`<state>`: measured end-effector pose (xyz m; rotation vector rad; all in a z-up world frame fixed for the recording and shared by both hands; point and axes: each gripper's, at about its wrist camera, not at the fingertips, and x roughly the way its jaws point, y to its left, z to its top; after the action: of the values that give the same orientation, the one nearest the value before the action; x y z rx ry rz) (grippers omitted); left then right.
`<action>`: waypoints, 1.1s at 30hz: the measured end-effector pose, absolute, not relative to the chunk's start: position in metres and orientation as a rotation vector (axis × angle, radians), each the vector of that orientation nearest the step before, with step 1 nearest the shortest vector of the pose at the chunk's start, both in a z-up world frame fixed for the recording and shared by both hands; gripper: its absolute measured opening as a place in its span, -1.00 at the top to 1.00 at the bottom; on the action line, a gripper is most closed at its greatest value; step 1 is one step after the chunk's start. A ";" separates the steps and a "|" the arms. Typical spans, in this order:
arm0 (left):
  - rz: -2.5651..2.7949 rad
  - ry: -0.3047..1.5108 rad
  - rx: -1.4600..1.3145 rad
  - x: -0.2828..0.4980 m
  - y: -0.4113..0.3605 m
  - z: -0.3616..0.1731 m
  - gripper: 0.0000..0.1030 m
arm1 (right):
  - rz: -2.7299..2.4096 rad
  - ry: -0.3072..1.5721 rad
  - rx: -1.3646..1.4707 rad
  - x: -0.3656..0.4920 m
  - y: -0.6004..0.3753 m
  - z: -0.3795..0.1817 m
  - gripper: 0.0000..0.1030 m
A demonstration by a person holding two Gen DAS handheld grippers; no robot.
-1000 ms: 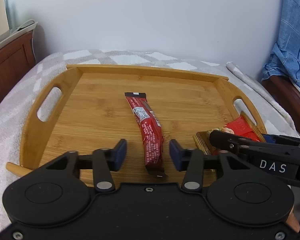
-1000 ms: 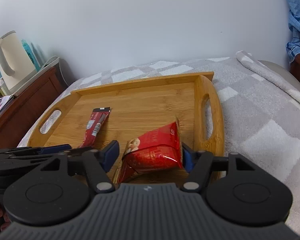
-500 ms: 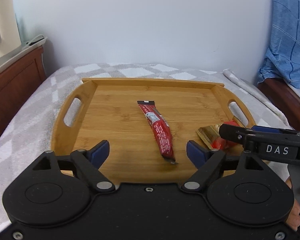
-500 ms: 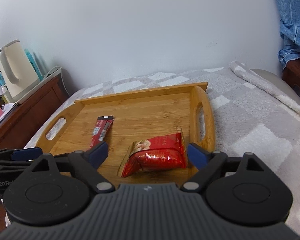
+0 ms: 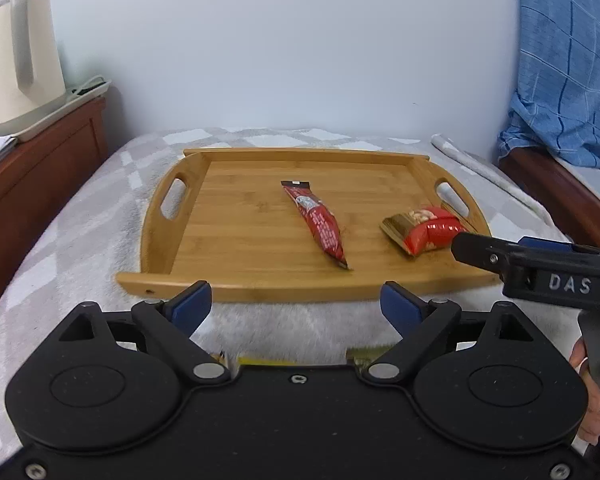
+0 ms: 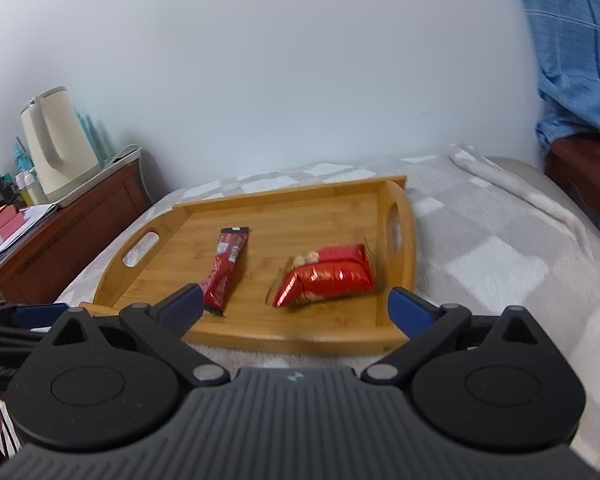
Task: Organize snacks
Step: 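Open both tools to release the snacks and withdraw from the tray, then grasp the yellow 'Ameria' pack with the left tool while the right tool grasps the green pack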
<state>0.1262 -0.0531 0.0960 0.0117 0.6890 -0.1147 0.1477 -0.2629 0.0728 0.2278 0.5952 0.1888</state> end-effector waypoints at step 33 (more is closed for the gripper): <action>-0.194 0.707 0.161 0.056 -0.047 0.051 -0.31 | -0.046 0.566 0.127 0.056 -0.234 0.044 -0.99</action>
<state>0.0560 -0.0472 0.0511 0.1606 0.7066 -0.1936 0.0562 -0.2342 0.0443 0.1273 0.5656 -0.0456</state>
